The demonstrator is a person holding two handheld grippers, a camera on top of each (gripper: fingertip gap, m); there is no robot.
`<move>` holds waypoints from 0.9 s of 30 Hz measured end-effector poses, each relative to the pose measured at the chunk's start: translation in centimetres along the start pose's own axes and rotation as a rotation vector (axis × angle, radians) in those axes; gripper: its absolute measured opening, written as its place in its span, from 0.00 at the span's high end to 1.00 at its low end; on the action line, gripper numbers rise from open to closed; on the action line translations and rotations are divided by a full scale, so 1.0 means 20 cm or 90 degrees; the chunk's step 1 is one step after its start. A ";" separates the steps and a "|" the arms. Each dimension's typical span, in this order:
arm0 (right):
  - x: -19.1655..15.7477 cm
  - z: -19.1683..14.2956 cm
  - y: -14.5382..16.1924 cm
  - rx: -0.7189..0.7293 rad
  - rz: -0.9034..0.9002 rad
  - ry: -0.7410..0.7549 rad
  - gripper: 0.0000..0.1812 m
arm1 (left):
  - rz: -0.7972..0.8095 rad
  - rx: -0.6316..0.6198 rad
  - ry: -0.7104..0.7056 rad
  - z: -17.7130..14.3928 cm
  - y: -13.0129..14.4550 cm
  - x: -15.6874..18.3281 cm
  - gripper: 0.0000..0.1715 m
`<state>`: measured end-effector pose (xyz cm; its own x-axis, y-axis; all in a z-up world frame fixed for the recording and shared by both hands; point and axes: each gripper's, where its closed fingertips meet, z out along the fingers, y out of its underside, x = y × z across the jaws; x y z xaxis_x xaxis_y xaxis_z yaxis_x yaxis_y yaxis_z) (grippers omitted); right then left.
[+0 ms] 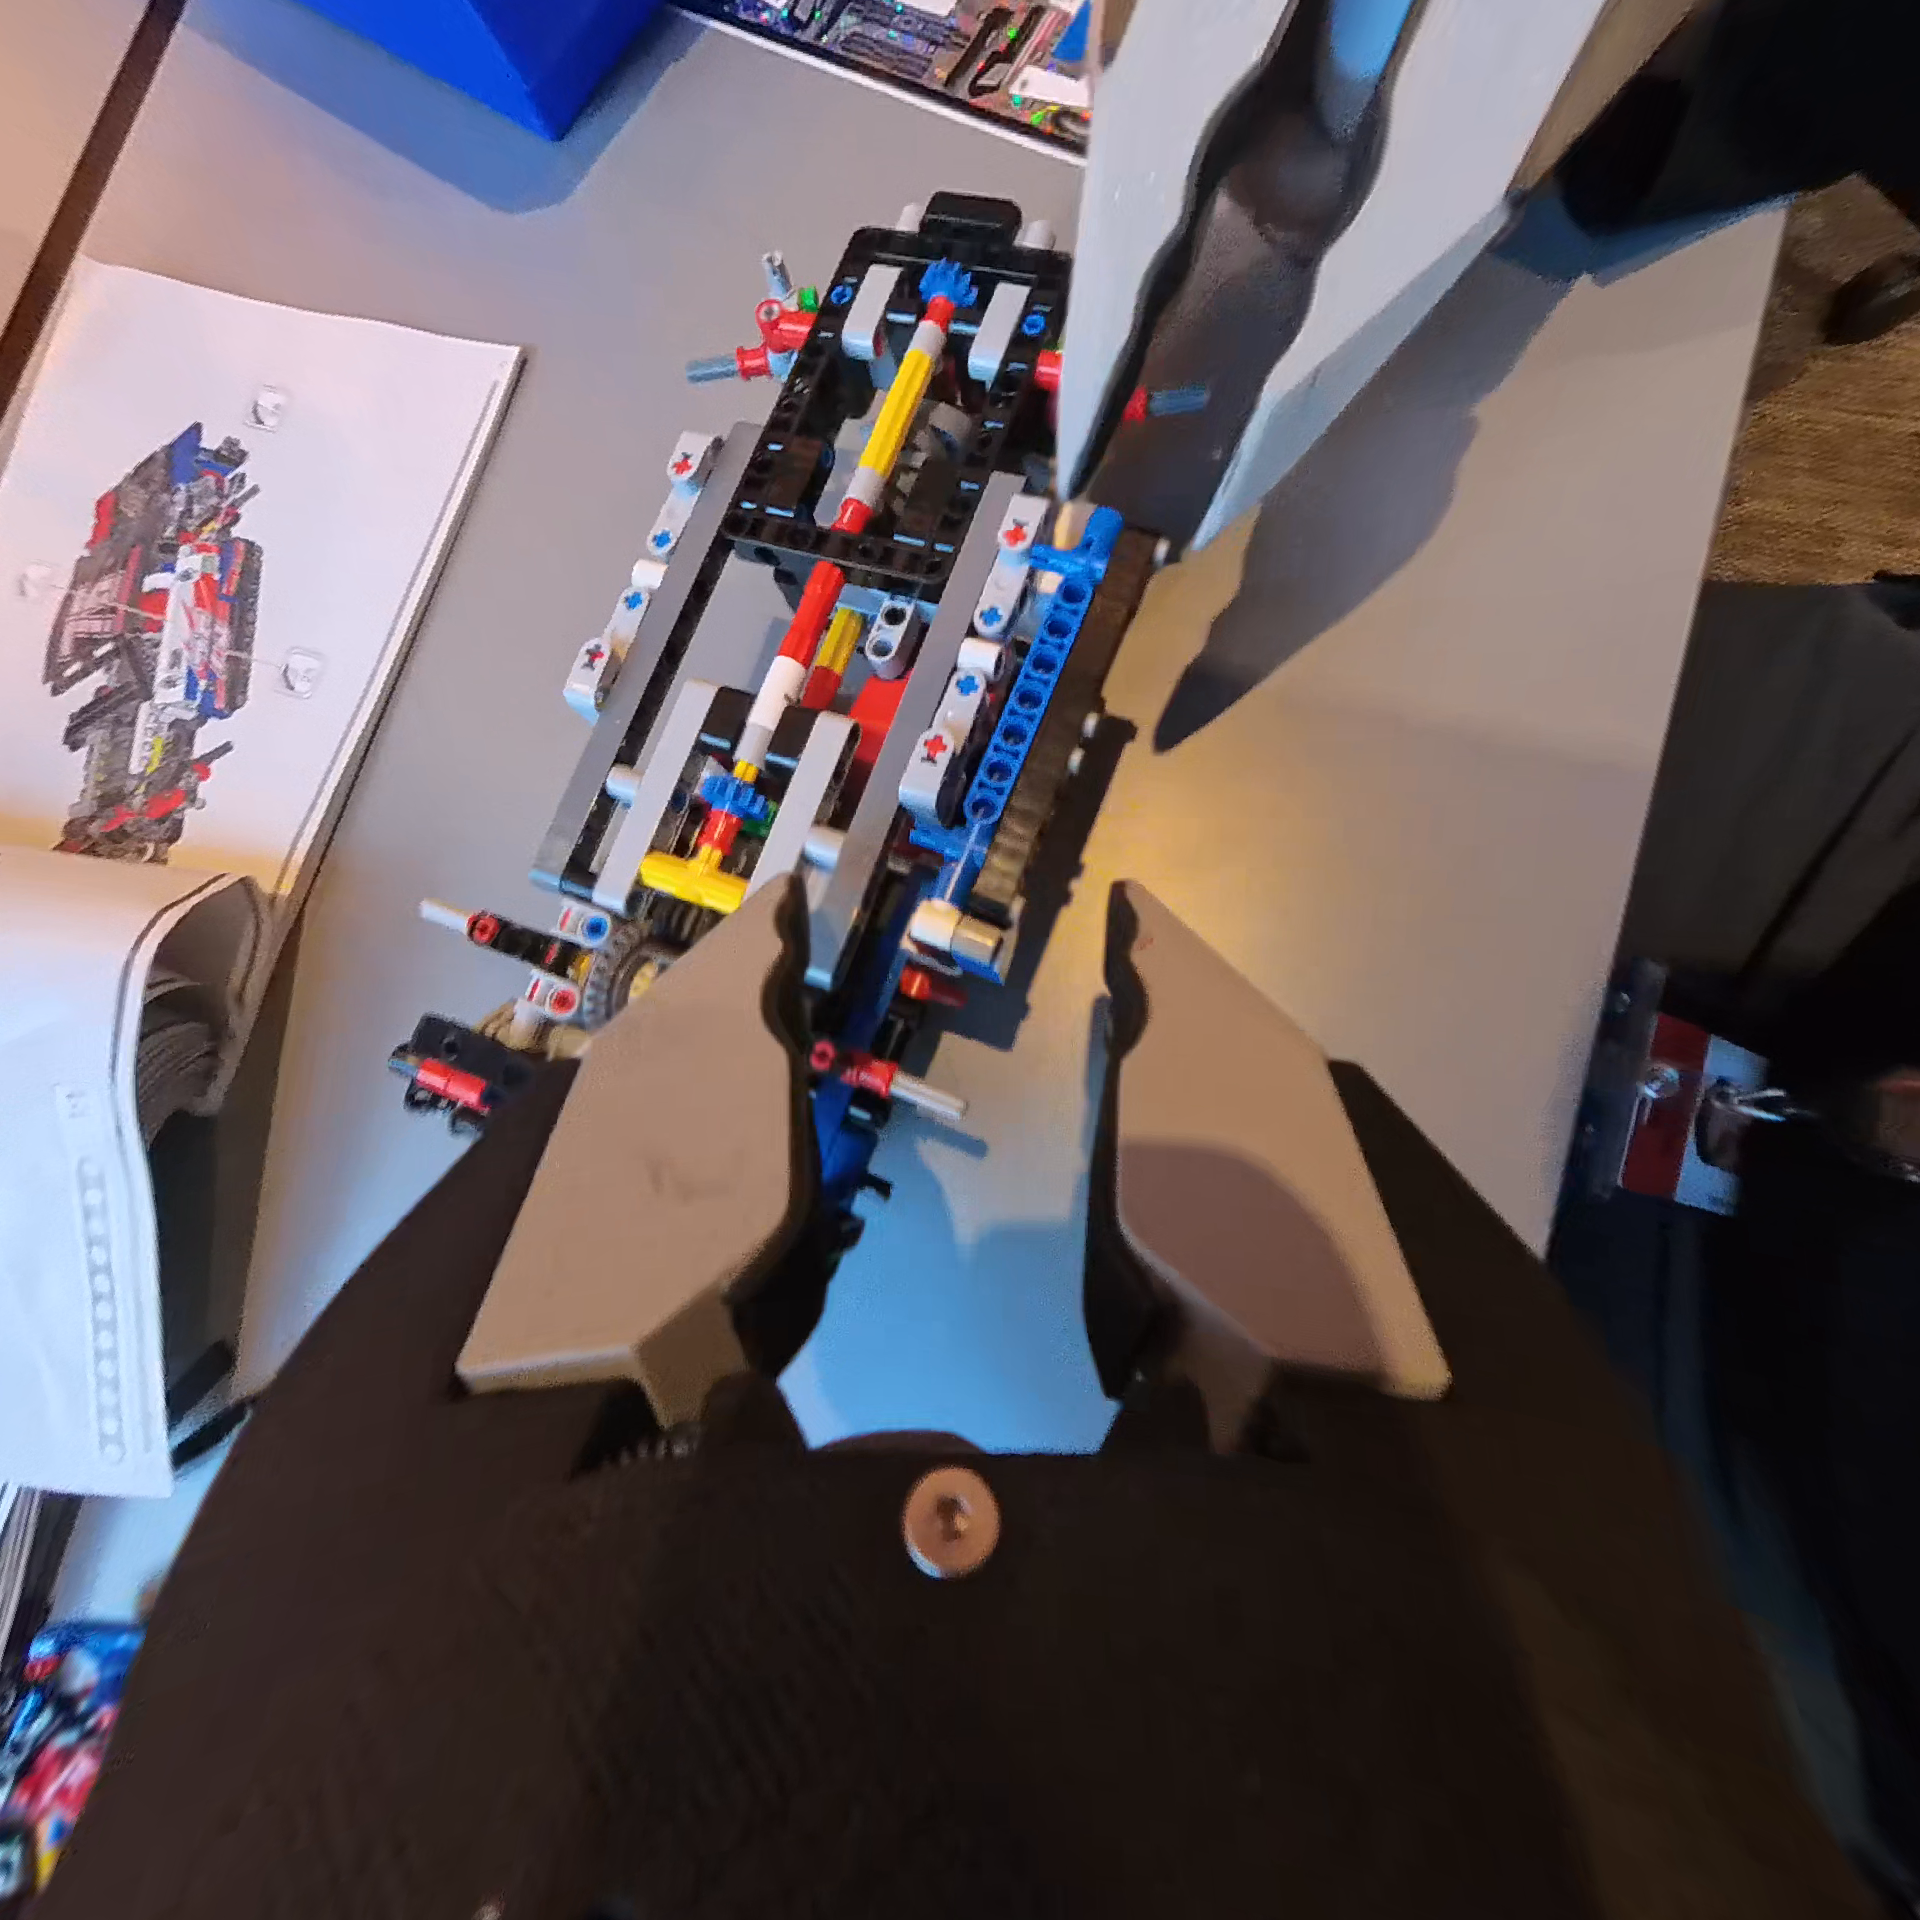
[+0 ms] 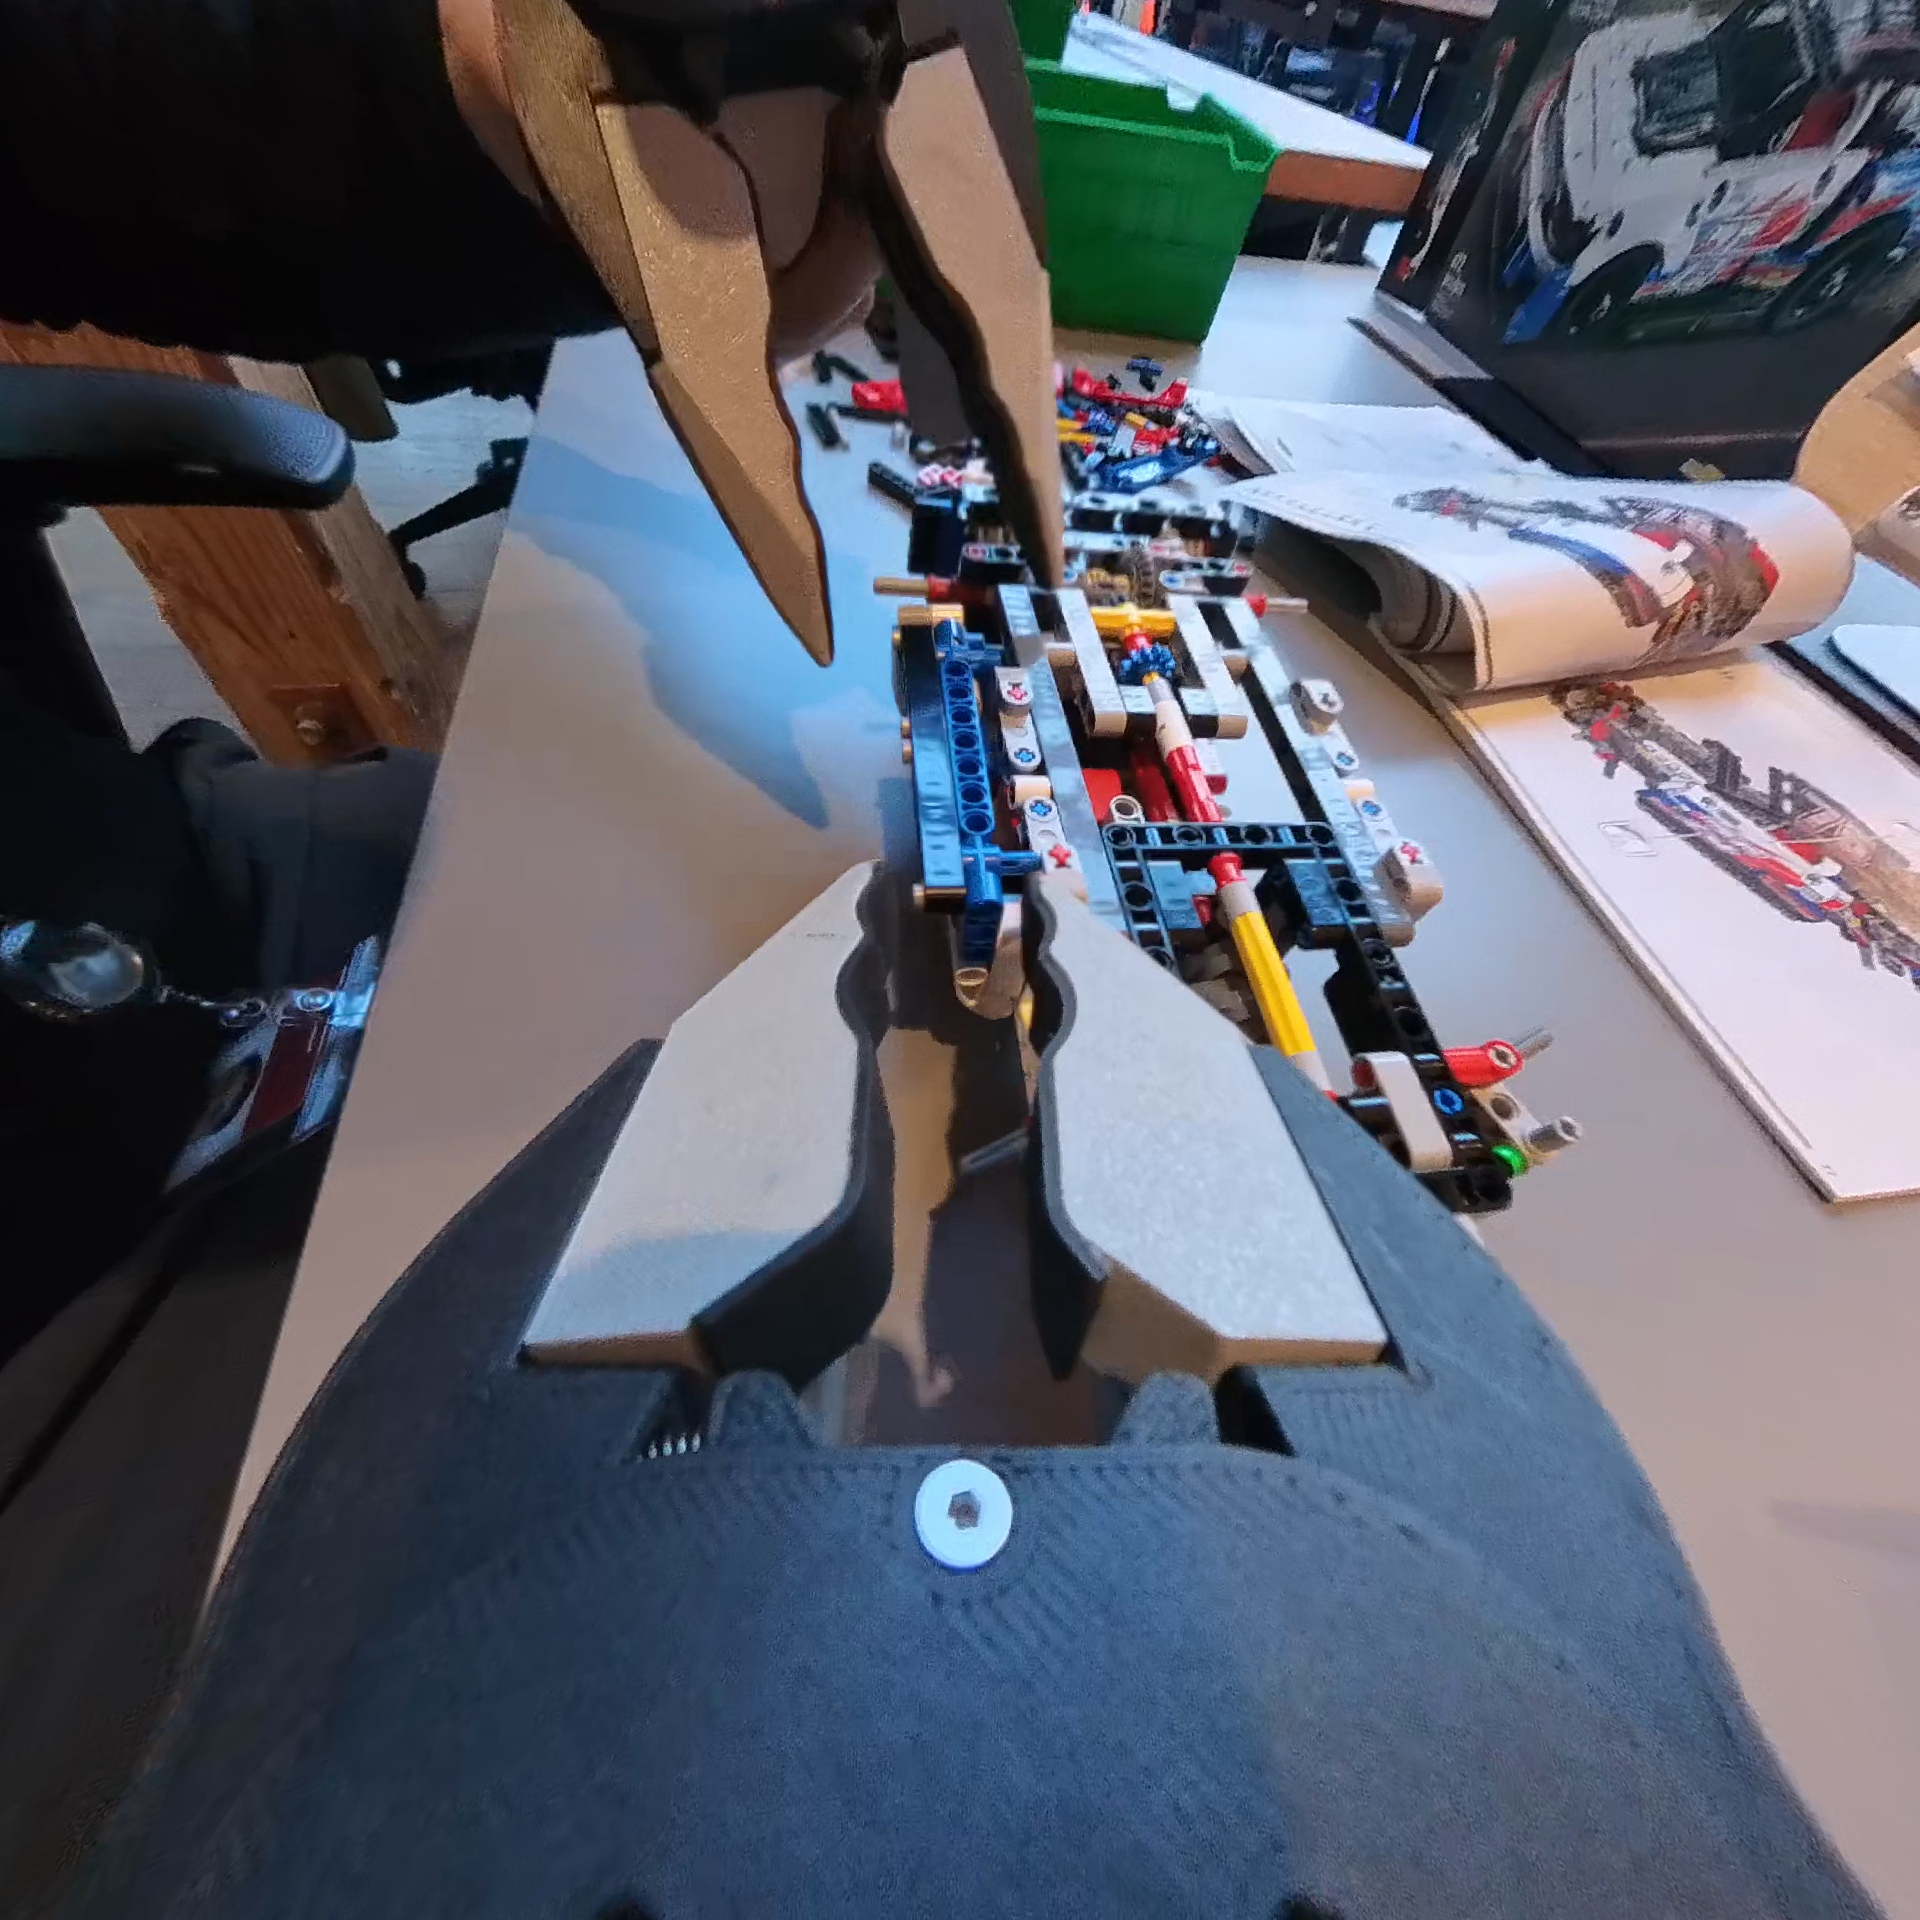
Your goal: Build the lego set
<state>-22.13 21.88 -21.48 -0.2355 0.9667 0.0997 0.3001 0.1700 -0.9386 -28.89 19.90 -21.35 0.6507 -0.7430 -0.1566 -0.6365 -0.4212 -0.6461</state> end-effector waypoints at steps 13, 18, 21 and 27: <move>0.33 -0.46 0.16 0.032 0.406 0.208 0.71 | -0.365 0.089 0.055 -0.20 0.30 -0.29 0.55; 0.32 -0.34 0.24 0.019 0.634 0.067 0.61 | -0.563 0.127 0.264 -0.14 0.28 -0.37 0.52; 0.33 -0.26 0.25 0.015 0.684 0.027 0.62 | -0.583 0.084 0.310 -0.08 0.31 -0.34 0.50; 0.27 -0.13 0.27 -0.044 0.726 -0.062 0.69 | -0.621 0.068 0.444 -0.01 0.28 -0.20 0.54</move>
<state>-19.32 28.47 -25.16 0.1360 0.5469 -0.8261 0.4343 -0.7824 -0.4464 -35.19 20.48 -24.16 0.4548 -0.2710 0.8483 0.0575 -0.9417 -0.3316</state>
